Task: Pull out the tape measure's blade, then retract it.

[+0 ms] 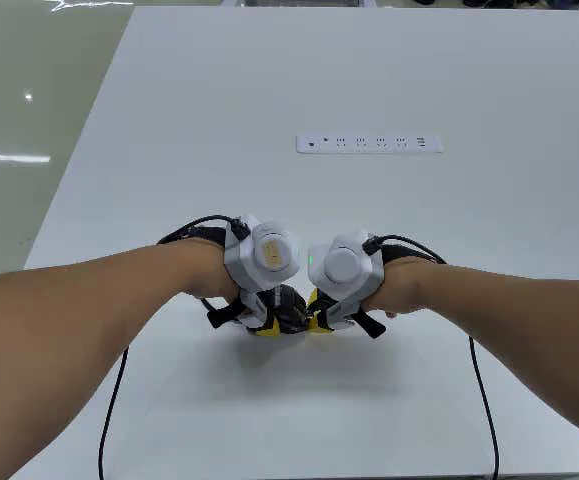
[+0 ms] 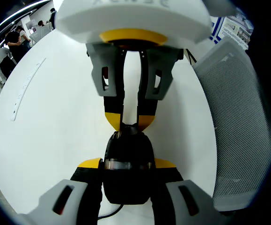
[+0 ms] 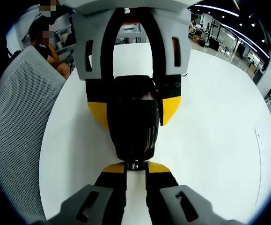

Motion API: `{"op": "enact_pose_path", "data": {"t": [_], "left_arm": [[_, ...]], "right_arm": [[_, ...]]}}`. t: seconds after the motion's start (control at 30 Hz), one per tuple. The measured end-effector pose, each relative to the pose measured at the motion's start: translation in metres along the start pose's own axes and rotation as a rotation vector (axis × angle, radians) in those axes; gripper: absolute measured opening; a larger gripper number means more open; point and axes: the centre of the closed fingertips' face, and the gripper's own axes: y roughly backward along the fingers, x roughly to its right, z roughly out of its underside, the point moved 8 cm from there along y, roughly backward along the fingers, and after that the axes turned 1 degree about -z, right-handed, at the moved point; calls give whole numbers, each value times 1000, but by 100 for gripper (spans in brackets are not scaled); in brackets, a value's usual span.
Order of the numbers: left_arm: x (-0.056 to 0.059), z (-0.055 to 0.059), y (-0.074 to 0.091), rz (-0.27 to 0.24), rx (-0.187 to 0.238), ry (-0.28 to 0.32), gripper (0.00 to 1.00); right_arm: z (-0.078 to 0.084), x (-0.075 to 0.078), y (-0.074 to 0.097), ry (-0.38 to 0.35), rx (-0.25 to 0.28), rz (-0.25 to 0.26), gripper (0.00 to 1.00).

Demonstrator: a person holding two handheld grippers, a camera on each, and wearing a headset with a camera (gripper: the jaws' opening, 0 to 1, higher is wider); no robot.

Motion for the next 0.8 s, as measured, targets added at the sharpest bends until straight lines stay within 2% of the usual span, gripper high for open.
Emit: {"op": "enact_pose_path", "data": {"t": [0.8], "left_arm": [[0, 0, 0, -7, 3, 0, 36]], "right_arm": [[2, 0, 2, -11, -21, 4, 13]]}}
